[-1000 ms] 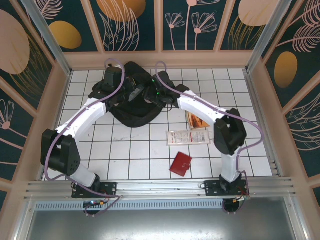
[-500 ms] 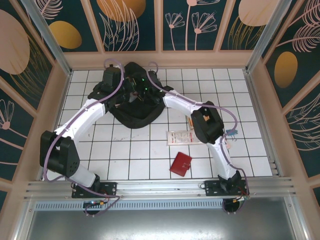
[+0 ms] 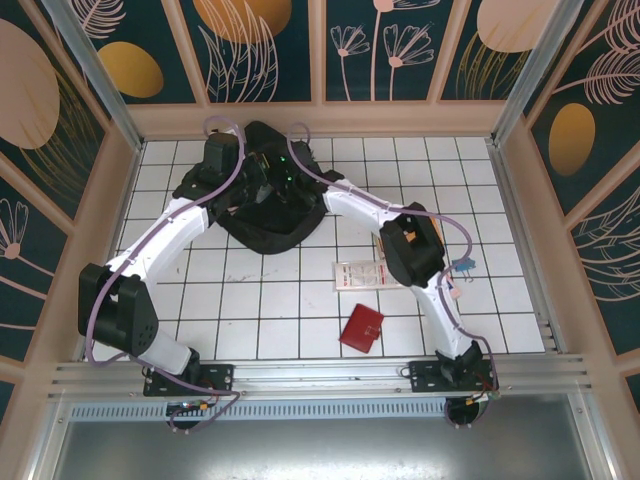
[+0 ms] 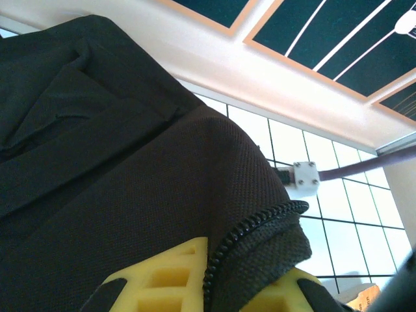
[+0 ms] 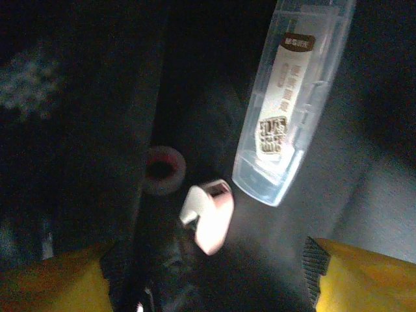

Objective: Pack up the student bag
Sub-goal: Place the loose stationery in the student bag, then move the card holder to the bottom-center of the table.

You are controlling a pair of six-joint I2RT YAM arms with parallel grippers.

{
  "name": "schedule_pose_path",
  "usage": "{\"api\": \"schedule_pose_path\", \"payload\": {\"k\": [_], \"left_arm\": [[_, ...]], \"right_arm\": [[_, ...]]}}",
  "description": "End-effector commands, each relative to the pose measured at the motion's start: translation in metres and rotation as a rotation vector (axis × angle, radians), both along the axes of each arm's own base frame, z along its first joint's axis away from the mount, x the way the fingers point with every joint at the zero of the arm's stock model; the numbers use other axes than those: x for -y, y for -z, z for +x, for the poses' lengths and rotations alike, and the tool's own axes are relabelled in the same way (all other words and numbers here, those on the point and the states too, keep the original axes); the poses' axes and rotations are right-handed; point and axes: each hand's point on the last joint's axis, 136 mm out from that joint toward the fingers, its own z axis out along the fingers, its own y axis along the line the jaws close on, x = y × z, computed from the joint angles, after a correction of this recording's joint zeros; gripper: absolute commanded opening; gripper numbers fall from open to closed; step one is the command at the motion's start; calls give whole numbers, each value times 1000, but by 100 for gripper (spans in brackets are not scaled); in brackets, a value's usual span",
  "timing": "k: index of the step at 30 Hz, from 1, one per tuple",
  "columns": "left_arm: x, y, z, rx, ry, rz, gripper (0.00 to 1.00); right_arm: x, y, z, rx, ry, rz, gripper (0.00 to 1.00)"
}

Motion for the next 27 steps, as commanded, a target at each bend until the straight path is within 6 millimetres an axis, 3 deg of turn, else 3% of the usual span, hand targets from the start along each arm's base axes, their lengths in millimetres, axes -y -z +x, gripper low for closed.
{"api": "schedule_pose_path", "payload": {"k": [1, 4, 9, 14, 17, 22, 24, 27], "left_arm": [[1, -24, -1, 62, 6, -39, 0], [0, -24, -1, 61, 2, -34, 0], [-2, -23, 0, 60, -7, -25, 0], [-1, -21, 0, 56, -3, -31, 0], [-1, -21, 0, 54, -1, -33, 0], [1, -17, 0, 42, 3, -42, 0], [4, -16, 0, 36, 12, -50, 0], [4, -14, 2, 31, 11, -50, 0]], "right_arm": [[14, -68, -16, 189, -69, -12, 72], [30, -87, -29, 262, -99, -41, 68], [59, -98, -52, 298, -130, -120, 60], [119, -111, -90, 303, -73, -244, 60], [160, -91, -126, 203, -35, -330, 62], [230, -35, -216, -66, -12, -475, 71], [243, -18, -253, -158, -37, -475, 74], [247, 7, -301, -284, -78, -403, 77]]}}
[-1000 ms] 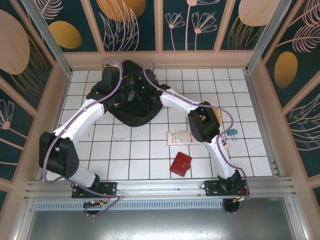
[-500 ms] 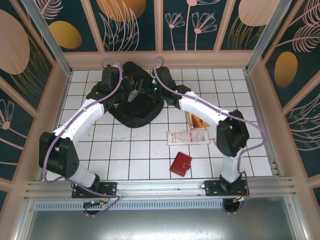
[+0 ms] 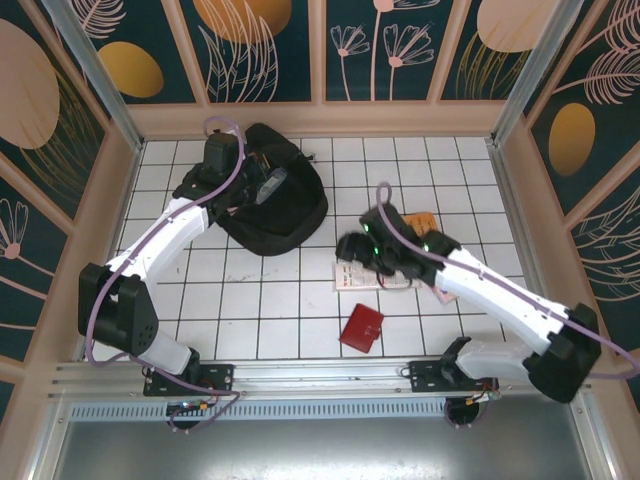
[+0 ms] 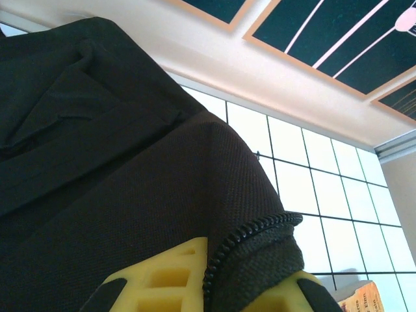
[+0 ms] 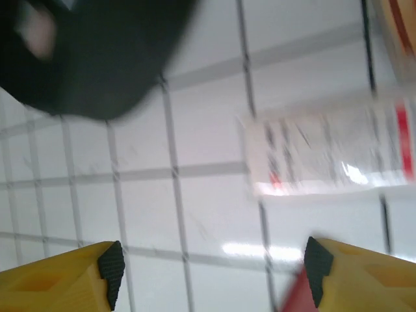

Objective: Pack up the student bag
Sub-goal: Move the card holder to the bottom-center of the table.

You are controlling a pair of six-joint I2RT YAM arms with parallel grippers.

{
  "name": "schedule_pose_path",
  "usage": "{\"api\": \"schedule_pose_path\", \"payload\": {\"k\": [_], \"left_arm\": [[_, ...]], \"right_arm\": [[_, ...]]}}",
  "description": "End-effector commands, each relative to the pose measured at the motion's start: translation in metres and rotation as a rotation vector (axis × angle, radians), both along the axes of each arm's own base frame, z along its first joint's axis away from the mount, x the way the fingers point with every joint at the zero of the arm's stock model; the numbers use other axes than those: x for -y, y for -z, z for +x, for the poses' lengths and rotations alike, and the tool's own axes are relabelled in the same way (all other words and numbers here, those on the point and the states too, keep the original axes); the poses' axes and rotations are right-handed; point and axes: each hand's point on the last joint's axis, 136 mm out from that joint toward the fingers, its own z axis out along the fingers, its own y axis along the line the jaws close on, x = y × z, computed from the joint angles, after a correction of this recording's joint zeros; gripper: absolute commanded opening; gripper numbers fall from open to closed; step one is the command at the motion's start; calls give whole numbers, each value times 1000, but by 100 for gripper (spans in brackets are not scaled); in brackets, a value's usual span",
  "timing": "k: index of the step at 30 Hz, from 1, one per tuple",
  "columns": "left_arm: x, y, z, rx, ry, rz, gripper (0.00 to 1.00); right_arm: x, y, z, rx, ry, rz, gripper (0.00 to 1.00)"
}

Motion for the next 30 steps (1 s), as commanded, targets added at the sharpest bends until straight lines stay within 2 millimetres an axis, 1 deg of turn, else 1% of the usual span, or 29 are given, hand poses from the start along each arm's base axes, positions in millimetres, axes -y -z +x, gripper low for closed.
{"api": "schedule_pose_path", "payload": {"k": [1, 4, 6, 8, 9, 14, 18, 21, 25, 30], "left_arm": [[2, -14, 3, 41, 4, -37, 0], [3, -13, 3, 37, 5, -41, 0], [4, -11, 2, 34, 9, -42, 0], [3, -11, 2, 34, 6, -42, 0], [2, -12, 2, 36, 4, -38, 0], [0, -11, 2, 38, -3, -31, 0], [1, -13, 2, 42, 0, -33, 0], [-1, -14, 1, 45, -4, -28, 0], [0, -13, 2, 42, -2, -31, 0], [1, -14, 2, 44, 1, -32, 0]], "right_arm": [[23, 40, -62, -242, 46, -17, 78], [25, 62, -88, -317, 62, 4, 80], [25, 76, -98, -358, 71, 17, 80], [25, 88, -106, -389, 83, 26, 81], [22, 93, -109, -401, 80, 39, 81], [19, 116, -119, -446, 90, 46, 82], [24, 130, -119, -443, 121, 48, 81], [29, 143, -119, -455, 152, 64, 78], [37, 154, -118, -451, 186, 62, 72], [47, 161, -112, -441, 229, 40, 63]]}}
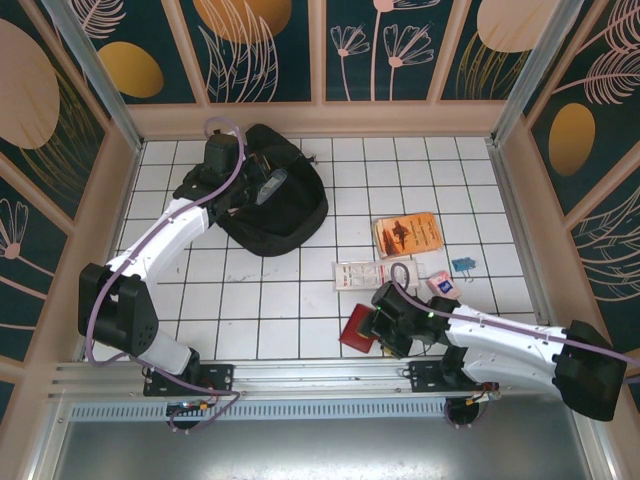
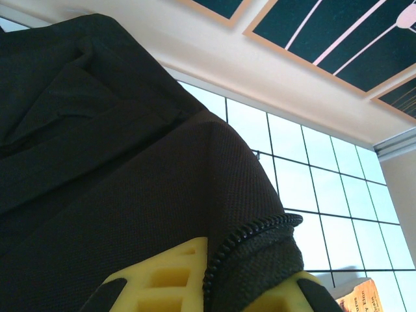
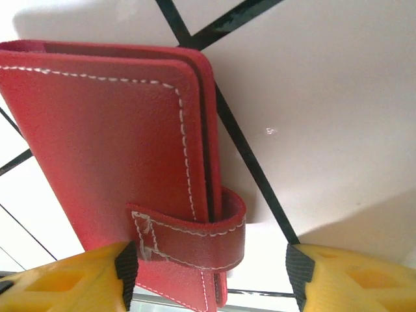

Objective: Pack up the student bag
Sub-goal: Move the card holder to the bottom-center of the table.

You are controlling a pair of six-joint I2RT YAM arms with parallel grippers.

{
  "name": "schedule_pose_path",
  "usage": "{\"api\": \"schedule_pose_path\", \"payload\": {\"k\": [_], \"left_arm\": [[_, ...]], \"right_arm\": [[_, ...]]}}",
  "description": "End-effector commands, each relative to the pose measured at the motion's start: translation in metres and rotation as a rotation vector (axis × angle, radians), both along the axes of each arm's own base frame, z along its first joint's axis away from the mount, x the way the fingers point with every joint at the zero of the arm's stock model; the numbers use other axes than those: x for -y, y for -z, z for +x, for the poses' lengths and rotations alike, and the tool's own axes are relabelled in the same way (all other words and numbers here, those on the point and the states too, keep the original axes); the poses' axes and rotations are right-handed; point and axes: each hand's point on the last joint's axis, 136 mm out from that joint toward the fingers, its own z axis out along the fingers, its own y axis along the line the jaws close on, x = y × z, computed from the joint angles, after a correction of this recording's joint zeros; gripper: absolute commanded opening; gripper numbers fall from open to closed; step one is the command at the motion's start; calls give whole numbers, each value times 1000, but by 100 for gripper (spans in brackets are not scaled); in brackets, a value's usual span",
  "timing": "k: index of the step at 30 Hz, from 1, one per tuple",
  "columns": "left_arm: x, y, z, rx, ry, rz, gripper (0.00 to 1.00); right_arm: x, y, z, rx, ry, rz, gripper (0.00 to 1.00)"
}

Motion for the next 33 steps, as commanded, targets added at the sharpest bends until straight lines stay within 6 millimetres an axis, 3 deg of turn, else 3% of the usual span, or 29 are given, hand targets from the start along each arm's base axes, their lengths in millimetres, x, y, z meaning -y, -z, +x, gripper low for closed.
{"api": "schedule_pose_path", "payload": {"k": [1, 7, 15, 20, 29, 33], "left_arm": [[0, -17, 3, 52, -1, -28, 0], [1, -18, 2, 53, 2, -30, 0], [1, -20, 2, 58, 4, -31, 0], [1, -20, 2, 59, 3, -31, 0], [3, -17, 2, 51, 13, -35, 0], [4, -16, 2, 48, 15, -38, 0]], "right_arm": [[9, 18, 10, 33, 41, -33, 61], [4, 14, 21, 58, 2, -65, 58], [-6, -3, 38, 112, -114, -153, 64], [-21, -16, 52, 178, -147, -118, 64], [-26, -28, 49, 233, -110, -26, 71], [-18, -20, 46, 230, -85, -29, 79]]}}
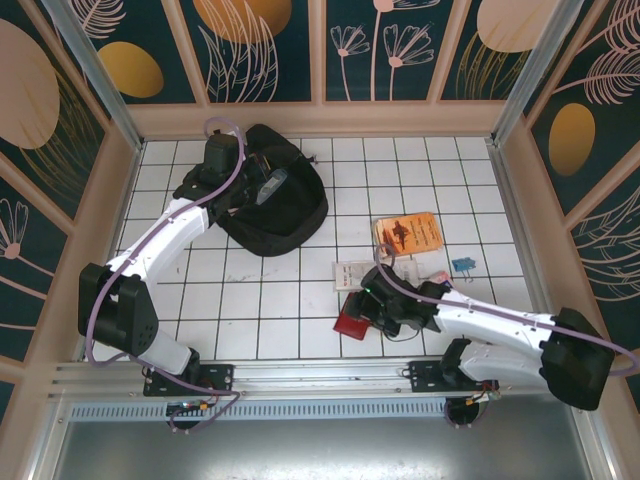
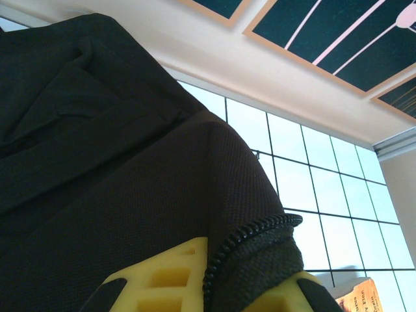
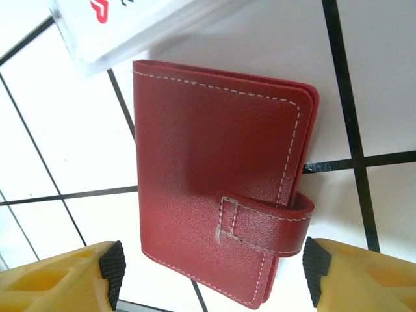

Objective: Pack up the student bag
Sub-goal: Move the card holder to the bottom-center of the table, then pick up the card holder from the bottom-center of the table.

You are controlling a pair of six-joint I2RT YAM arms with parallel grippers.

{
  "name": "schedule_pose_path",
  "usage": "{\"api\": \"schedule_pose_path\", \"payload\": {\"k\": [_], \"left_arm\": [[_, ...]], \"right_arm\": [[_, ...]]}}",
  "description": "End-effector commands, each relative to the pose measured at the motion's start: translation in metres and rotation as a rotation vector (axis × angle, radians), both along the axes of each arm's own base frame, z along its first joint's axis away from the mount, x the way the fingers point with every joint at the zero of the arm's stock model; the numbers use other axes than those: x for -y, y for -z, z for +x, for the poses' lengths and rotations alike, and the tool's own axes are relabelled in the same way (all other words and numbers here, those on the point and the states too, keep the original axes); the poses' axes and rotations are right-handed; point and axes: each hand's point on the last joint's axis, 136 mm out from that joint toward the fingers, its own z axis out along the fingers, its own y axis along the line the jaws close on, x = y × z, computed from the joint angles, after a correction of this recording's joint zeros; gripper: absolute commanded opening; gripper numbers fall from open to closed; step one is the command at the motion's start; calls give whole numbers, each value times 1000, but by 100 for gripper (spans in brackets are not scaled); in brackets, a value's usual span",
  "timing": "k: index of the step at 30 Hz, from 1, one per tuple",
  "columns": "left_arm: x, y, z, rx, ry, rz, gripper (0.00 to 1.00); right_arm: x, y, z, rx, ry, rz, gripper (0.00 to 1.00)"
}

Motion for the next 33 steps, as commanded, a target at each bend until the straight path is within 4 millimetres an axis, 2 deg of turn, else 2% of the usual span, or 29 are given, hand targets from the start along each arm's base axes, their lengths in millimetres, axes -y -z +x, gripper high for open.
{"api": "schedule_pose_path", "payload": {"k": [1, 8, 19, 24, 28, 33], "left_arm": [[3, -15, 3, 47, 11, -37, 0], [3, -16, 3, 49, 10, -35, 0], [2, -16, 2, 51, 10, -34, 0], [3, -16, 2, 50, 12, -32, 0], [2, -17, 3, 52, 10, -32, 0], [3, -17, 2, 51, 13, -33, 0]], "right_arm": [[8, 13, -2, 0, 30, -18, 80], [-2, 26, -5, -42, -8, -35, 81], [-15, 33, 12, -5, -37, -63, 76], [-25, 23, 19, 35, -61, -30, 75], [-26, 13, 23, 60, -49, 2, 75], [-24, 10, 22, 66, -31, 33, 72]]}}
